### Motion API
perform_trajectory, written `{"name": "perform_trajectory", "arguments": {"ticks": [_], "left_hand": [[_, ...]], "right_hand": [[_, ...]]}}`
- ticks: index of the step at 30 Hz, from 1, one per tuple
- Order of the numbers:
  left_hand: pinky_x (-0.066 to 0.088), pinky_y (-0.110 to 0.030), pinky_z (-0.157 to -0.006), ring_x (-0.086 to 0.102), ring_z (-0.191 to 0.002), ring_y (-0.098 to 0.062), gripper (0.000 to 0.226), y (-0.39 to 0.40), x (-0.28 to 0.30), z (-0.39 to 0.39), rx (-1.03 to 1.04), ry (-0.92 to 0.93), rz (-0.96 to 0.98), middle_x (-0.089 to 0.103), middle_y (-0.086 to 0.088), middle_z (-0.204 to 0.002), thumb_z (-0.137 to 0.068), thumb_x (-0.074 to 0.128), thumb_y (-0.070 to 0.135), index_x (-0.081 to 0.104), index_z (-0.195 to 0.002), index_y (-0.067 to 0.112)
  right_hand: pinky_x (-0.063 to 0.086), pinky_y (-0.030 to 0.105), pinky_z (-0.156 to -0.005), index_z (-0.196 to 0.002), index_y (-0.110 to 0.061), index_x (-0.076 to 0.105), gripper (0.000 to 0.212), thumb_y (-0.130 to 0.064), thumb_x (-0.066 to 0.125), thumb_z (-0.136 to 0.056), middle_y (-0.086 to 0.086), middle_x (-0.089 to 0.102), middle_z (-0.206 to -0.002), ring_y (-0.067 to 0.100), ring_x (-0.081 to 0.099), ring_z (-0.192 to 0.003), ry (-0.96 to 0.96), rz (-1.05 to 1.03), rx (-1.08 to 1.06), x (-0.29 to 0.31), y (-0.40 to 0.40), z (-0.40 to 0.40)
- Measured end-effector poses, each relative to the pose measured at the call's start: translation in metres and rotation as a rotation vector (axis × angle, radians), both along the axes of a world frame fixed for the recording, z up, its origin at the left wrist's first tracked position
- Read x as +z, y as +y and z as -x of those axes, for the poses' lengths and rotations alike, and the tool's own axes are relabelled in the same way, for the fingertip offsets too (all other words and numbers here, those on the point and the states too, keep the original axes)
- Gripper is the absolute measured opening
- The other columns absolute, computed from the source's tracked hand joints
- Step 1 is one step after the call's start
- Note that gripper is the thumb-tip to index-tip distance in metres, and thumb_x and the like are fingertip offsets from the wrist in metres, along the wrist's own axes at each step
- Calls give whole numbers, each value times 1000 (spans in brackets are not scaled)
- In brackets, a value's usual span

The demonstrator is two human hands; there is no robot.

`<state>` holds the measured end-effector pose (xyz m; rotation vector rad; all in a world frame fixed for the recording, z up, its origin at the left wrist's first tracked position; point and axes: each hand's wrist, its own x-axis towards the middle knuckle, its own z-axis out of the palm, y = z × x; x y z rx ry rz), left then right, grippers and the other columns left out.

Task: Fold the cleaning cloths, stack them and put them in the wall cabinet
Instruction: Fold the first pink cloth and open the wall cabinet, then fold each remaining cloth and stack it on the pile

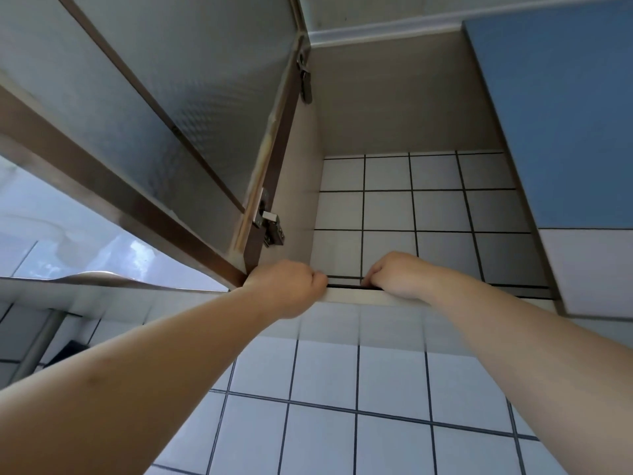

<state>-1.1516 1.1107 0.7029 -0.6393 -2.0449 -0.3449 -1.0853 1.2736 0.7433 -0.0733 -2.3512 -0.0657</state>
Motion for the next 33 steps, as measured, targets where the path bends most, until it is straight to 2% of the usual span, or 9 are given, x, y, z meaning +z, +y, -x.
{"name": "perform_trajectory", "arguments": {"ticks": [4,7,9,11,15,20,24,28,33], "left_hand": [[31,-26,-53,44,-60,-19,42,0,-2,-4,-46,-38,-64,47,-5,-64,-94,23,34,45,-64,15],[36,-27,-53,48,-61,-19,40,-3,-9,-16,-166,-32,-138,50,-5,-66,-96,28,34,49,-67,16],[46,-32,-63,57,-72,-20,37,-8,-14,-26,-303,8,-187,60,-6,-76,-97,33,36,60,-82,16],[50,-33,-75,60,-84,-16,33,-14,-24,-39,-441,25,-222,65,-1,-89,-97,38,37,65,-98,18],[42,-13,-78,57,-92,1,21,-29,-56,-63,-618,-28,-302,64,18,-93,-94,46,36,66,-100,31],[45,-16,-82,61,-91,0,19,-61,-95,-89,-768,-261,-464,68,14,-91,-94,49,27,66,-87,33],[48,-26,-91,63,-93,-5,20,-86,-123,-102,-797,-399,-517,70,10,-94,-94,49,24,68,-92,27],[50,-32,-94,66,-92,-6,20,-113,-155,-121,-779,-501,-557,73,8,-94,-94,51,22,71,-92,24],[52,-27,-91,66,-90,-2,20,-144,-197,-159,-703,-555,-561,73,8,-94,-94,50,21,70,-94,22]], "right_hand": [[46,27,-91,-107,-21,71,28,-22,49,-90,2,65,-120,23,56,-112,113,28,32,-2,5,5],[48,28,-80,-104,-30,66,28,-20,45,-89,-1,69,-107,23,61,-100,412,17,104,-15,4,0],[52,33,-77,-102,-31,61,26,-18,45,-87,-4,70,-90,20,66,-86,573,36,286,-31,-2,-9],[53,35,-74,-100,-29,59,23,-14,48,-86,-5,67,-80,16,68,-76,608,112,509,-52,-13,-23],[53,23,-66,-98,-30,56,24,-8,51,-89,0,65,-88,10,68,-69,519,245,729,-94,-35,-54],[57,26,-66,-95,-38,53,26,-12,51,-92,-1,63,-97,5,67,-75,399,597,840,-112,-58,-82],[58,37,-79,-98,-39,53,23,-17,55,-91,-5,61,-94,12,67,-87,287,573,800,-133,-78,-98],[56,42,-85,-107,-33,54,21,-20,55,-91,-8,60,-97,14,65,-92,176,560,772,-168,-101,-114],[54,40,-88,-107,-34,56,19,-26,57,-89,-15,59,-103,6,62,-94,15,532,767,-216,-128,-131]]}}
